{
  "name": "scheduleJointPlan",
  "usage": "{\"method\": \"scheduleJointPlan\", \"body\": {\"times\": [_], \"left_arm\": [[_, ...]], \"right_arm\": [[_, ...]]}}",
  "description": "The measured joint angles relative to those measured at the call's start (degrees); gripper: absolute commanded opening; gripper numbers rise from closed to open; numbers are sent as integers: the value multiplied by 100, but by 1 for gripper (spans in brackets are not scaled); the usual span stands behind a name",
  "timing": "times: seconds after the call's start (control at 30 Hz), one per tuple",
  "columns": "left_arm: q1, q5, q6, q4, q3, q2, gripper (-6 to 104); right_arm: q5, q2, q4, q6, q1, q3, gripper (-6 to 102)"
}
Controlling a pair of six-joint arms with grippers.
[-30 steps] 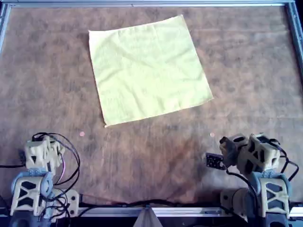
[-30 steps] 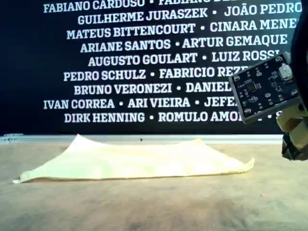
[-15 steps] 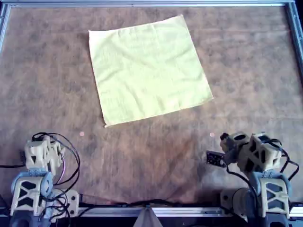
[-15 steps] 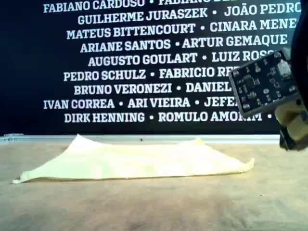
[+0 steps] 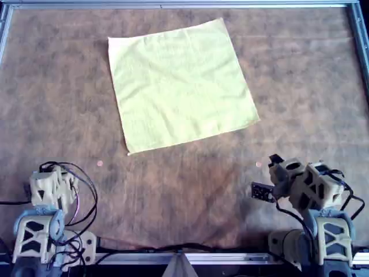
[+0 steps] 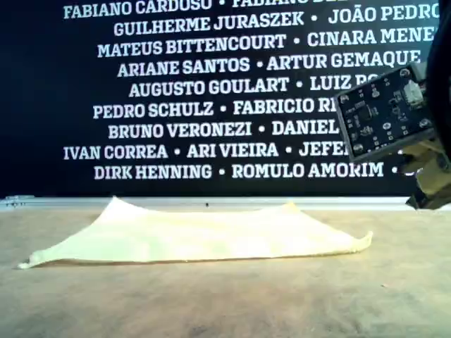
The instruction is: Fold a cloth
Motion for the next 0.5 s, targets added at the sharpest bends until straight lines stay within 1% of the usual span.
{"method": "scheduleJointPlan", "body": {"times": [0.03, 0.1, 0.23, 0.3, 0.33, 0.4, 0.43, 0.5], "left_arm": [[-176, -18, 0, 0, -62, 0, 67], [-642, 26, 0, 0, -281, 0, 67], [-1837, 35, 0, 0, -738, -18, 67], [-2373, 35, -211, -18, -932, -18, 67], [-2540, 35, -343, -62, -1002, -26, 67], [-2733, 35, -677, -211, -1072, -132, 67], [-2777, 35, -835, -308, -1090, -246, 67], [-2830, 35, -1020, -571, -1107, -642, 67]], "right_arm": [[0, 0, -9, -26, 0, 0, 62], [0, 0, -9, -35, 9, -18, 63], [0, 0, -9, -35, 18, -360, 63], [0, 0, -9, -35, 44, -492, 62], [0, 0, -9, -35, 62, -571, 62], [0, 0, -9, -35, 70, -747, 63], [0, 0, -9, -35, 70, -800, 63], [0, -123, -9, -9, 70, -844, 63]]}}
